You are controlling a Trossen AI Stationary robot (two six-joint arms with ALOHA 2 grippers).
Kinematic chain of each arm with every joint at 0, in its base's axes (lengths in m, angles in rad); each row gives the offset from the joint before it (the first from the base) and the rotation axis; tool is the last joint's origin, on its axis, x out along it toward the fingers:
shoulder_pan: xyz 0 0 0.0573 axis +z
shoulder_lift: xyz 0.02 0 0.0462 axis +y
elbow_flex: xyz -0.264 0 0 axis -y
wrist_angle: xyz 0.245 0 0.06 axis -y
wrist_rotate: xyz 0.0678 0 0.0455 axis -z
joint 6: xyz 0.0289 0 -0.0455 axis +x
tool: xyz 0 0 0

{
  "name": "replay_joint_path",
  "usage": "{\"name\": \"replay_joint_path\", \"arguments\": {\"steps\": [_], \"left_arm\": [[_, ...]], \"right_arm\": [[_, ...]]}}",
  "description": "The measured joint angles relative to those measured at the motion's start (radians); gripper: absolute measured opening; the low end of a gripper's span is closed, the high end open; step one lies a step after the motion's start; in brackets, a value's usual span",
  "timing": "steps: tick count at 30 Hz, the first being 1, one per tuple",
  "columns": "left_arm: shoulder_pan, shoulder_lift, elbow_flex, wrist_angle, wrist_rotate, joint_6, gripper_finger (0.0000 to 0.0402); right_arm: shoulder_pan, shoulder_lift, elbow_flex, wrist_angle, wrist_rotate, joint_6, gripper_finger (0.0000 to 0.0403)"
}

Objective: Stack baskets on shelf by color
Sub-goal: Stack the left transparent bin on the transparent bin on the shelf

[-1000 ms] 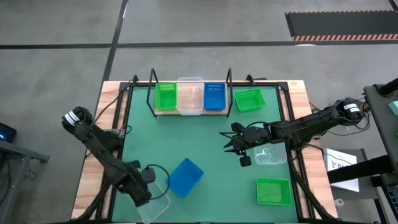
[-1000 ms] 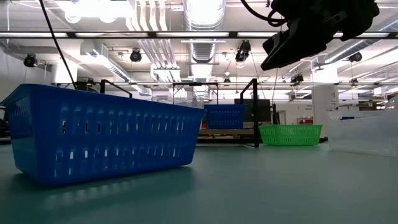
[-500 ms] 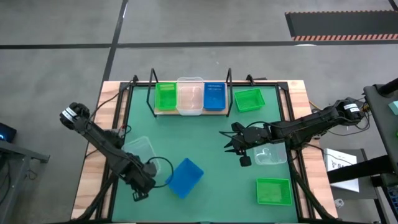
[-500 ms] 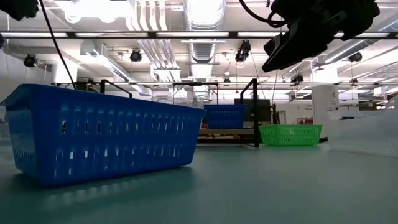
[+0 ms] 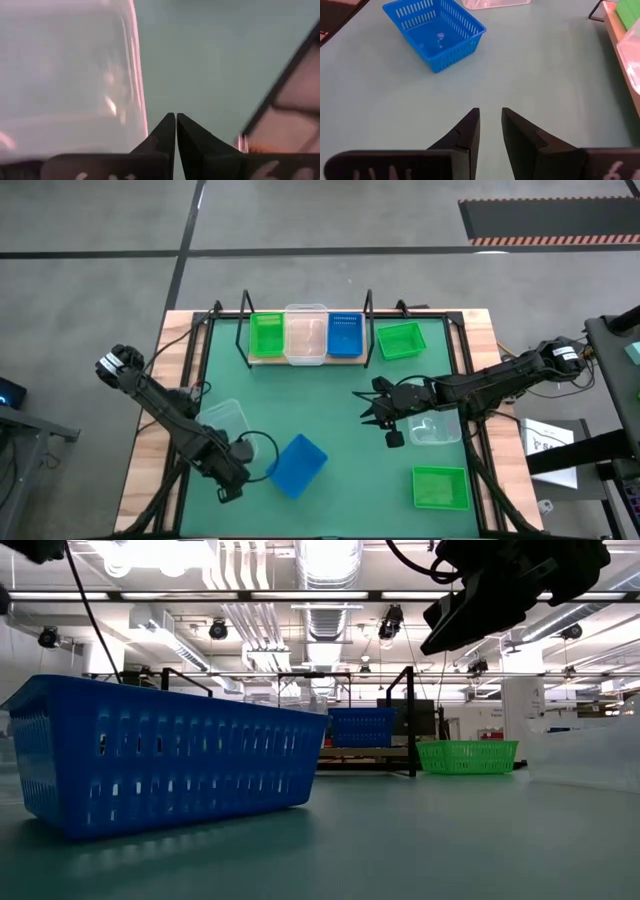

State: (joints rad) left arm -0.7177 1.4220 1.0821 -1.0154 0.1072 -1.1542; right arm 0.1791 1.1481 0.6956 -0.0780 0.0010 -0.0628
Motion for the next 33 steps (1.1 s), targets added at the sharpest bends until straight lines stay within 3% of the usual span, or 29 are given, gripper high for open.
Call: {"name": "replay_joint_path", "arguments": {"steps": [3,8,18,23,28,33], "left_arm": [[0.001,0.000,0.012,0.109,-0.084,0.083,0.0000],[0.000,-0.002,0.005,0.096,-0.119,0.232,0.0028],[0.003,-0.002,-0.030,0.046,-0.195,0.218,0.0152],[0.003,-0.002,-0.093,0.120,-0.232,0.141,0.0183],[0.003,-0.002,-0.153,0.175,-0.213,0.081,0.0173],[0.002,-0.002,-0.145,0.156,-0.213,0.091,0.0081]], "right_arm": [[0.000,0.000,0.000,0.001,0.000,0.002,0.0073],[0.000,0.000,0.000,0.001,0.000,0.010,0.0073],[0.000,0.000,-0.006,0.001,0.000,0.020,0.0073],[0.000,0.000,-0.014,0.001,0.000,0.029,0.0073],[0.000,0.000,-0.020,0.004,0.000,0.036,0.0073],[0.000,0.000,-0.020,0.005,0.000,0.037,0.0073]]}}
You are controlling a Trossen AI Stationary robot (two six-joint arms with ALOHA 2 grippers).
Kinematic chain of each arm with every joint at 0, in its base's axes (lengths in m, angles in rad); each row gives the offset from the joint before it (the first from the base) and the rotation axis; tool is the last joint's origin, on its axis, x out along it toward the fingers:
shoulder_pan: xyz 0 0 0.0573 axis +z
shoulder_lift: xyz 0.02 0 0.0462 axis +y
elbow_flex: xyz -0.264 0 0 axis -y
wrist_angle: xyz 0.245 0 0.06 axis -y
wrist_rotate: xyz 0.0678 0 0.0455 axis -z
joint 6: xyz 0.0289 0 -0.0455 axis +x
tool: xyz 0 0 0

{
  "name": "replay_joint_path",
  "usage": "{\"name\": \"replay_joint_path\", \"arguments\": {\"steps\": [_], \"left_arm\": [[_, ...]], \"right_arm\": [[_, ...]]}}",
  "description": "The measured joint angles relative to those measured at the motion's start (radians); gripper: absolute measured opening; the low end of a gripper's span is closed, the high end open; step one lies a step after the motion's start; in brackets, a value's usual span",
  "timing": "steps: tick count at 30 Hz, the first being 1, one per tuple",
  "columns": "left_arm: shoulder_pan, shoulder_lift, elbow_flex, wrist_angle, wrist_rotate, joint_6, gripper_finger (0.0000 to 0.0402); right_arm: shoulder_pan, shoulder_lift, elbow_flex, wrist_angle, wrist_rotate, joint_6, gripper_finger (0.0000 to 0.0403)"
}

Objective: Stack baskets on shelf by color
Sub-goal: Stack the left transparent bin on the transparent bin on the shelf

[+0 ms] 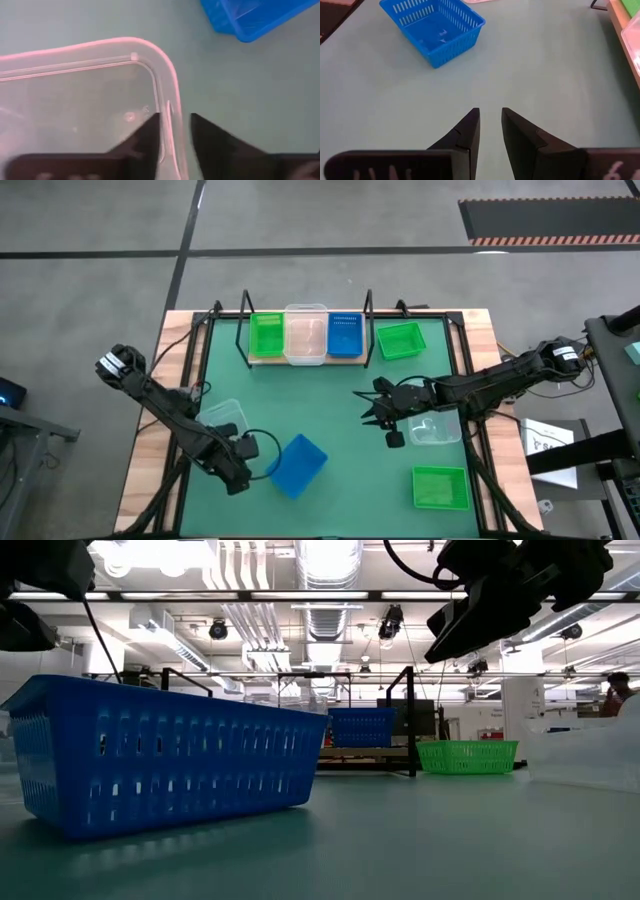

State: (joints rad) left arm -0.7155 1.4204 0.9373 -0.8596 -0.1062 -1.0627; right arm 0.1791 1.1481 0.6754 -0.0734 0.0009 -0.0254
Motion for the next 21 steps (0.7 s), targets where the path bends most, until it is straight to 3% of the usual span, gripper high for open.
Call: {"name": "replay_joint_path", "arguments": {"steps": [3,10,15,21], "left_arm": [[0.000,0.000,0.037,-0.041,0.003,-0.005,0.0015],[0.009,0.000,0.287,-0.305,-0.028,0.047,0.0001],[0.010,0.000,0.488,-0.461,-0.180,0.111,0.0001],[0.016,0.000,0.625,-0.472,-0.325,0.292,0.0000]], "right_arm": [[0.000,0.000,-0.001,0.000,-0.001,0.000,0.0073],[0.000,0.000,-0.001,0.000,-0.001,-0.008,0.0073],[0.000,0.000,-0.001,0.000,-0.002,0.000,0.0073],[0.002,0.000,-0.001,0.000,-0.005,0.026,0.0073]]}}
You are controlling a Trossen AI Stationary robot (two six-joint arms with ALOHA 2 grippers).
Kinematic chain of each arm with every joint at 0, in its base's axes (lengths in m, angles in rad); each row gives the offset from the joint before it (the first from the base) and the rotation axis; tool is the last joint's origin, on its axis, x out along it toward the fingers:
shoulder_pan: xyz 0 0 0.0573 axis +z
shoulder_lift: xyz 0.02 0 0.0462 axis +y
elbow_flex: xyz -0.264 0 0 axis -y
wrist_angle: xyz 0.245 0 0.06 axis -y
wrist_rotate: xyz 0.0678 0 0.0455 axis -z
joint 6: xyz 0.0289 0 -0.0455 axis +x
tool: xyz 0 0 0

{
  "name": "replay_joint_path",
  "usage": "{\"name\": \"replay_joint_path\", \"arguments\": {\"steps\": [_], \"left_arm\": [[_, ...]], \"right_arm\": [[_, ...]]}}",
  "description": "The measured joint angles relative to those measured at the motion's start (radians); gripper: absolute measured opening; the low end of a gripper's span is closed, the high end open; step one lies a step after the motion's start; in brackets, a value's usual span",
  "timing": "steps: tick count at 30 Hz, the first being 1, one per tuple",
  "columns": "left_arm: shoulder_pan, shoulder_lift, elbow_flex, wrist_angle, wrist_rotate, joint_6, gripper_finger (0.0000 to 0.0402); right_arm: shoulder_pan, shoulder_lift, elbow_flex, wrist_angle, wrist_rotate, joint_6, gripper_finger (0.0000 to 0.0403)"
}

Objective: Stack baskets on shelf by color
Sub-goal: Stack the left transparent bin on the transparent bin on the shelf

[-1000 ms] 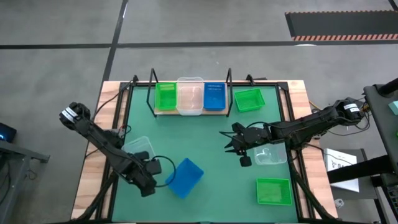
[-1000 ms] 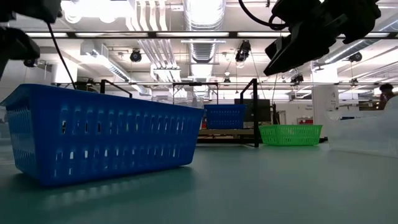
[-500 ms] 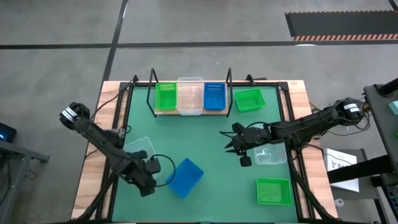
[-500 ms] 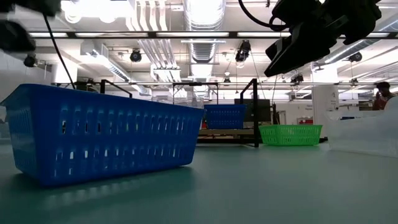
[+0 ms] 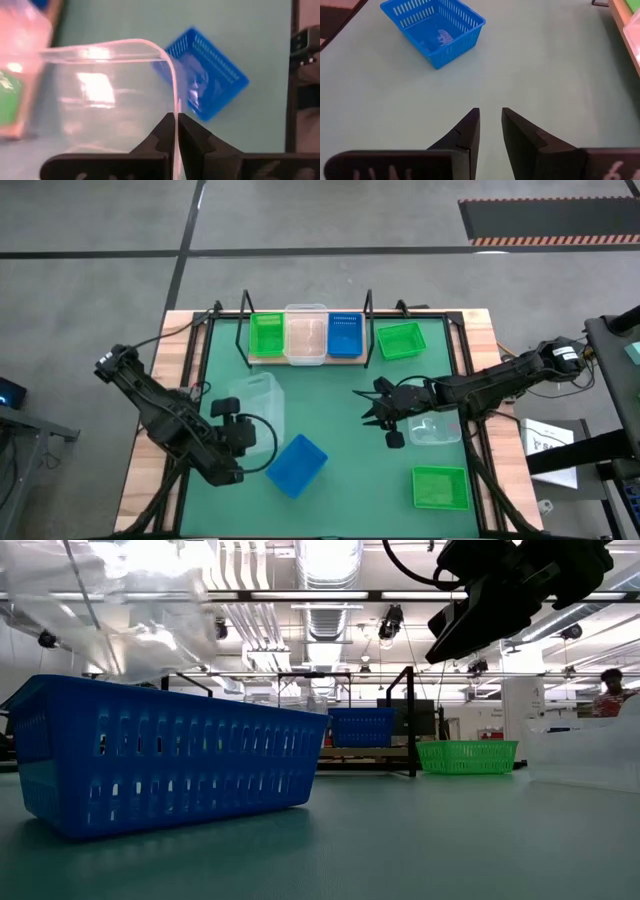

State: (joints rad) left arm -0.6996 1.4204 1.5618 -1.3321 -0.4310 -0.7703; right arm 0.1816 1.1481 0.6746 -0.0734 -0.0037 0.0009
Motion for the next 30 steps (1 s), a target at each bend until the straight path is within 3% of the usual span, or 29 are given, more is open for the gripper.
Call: {"name": "replay_joint_path", "arguments": {"steps": [7,13,19,30], "left_arm": [[0.048,0.000,0.046,0.060,-0.189,0.320,0.0000],[0.209,0.001,0.046,0.208,-0.198,0.714,0.0000],[0.436,0.004,0.046,0.270,-0.154,0.990,0.0000],[0.830,0.109,0.044,0.368,0.069,1.171,0.0000]], "right_arm": [[0.019,0.000,0.000,-0.011,0.000,0.000,0.0073],[0.038,-0.038,0.000,-0.094,0.003,0.036,0.0073],[0.076,-0.114,-0.008,-0.145,0.005,0.078,0.0073],[0.179,-0.263,-0.067,-0.159,0.091,0.121,0.0073]]}}
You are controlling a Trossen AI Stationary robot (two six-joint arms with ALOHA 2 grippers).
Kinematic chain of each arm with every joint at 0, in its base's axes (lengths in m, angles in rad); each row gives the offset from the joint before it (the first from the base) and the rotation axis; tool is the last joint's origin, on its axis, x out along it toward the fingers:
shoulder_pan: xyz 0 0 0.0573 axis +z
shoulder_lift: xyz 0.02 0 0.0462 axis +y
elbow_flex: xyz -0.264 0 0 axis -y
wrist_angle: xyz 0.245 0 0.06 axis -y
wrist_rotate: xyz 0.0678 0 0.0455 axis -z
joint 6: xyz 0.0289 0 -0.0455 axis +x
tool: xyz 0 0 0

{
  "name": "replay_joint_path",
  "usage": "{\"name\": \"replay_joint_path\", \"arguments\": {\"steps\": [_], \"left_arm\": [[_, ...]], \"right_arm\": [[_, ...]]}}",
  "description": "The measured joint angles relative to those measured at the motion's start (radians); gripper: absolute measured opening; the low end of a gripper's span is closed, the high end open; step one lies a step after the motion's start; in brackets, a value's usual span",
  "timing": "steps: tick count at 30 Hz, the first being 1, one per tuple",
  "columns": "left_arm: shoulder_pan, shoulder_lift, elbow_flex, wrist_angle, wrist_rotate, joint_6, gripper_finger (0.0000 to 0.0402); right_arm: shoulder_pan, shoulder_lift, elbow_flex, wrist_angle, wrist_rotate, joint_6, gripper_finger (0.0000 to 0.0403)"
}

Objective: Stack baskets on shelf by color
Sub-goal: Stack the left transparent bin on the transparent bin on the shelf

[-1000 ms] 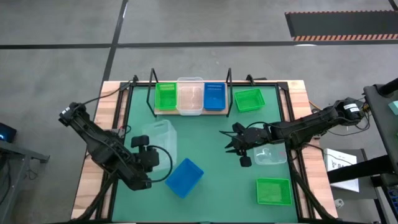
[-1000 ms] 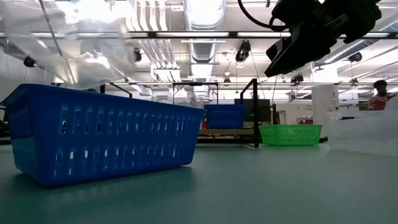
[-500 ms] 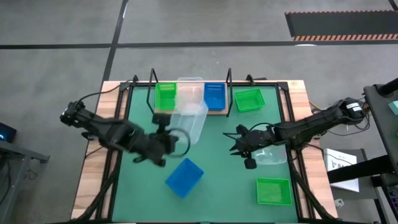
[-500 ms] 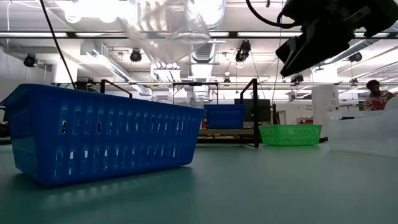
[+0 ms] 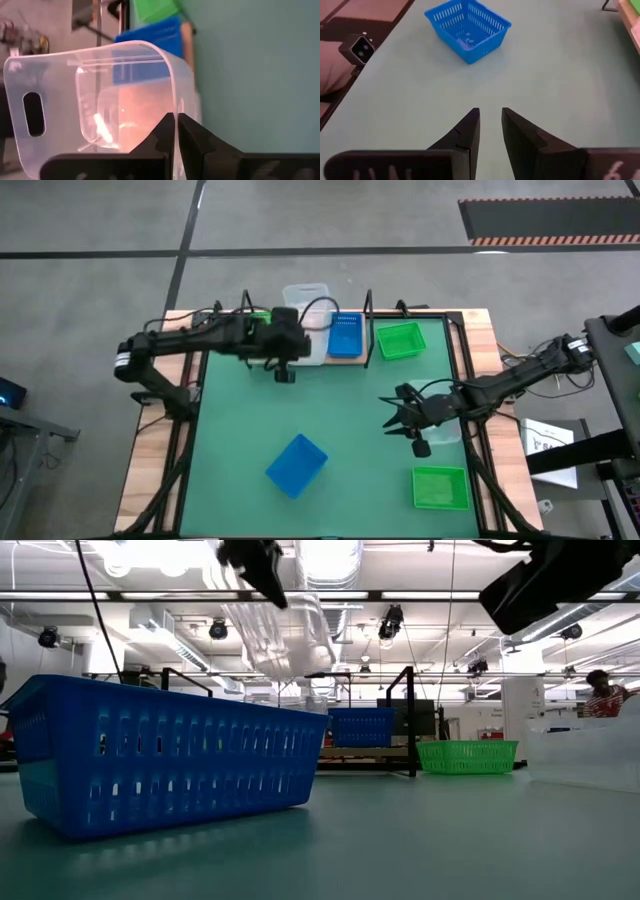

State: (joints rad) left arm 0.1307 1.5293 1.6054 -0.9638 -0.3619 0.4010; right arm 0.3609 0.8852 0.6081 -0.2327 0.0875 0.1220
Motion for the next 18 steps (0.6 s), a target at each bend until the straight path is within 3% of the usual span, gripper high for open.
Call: {"name": "replay_joint_path", "arguments": {"steps": [5,18], "left_arm": [[0.068,0.046,0.000,0.004,0.038,-0.002,0.0000],[0.073,0.101,0.000,0.006,0.066,-0.052,0.0000]], "right_arm": [[0.019,-0.038,-0.031,0.003,0.022,0.022,0.0073],[0.019,-0.066,-0.079,0.014,0.049,0.054,0.0073]]}}
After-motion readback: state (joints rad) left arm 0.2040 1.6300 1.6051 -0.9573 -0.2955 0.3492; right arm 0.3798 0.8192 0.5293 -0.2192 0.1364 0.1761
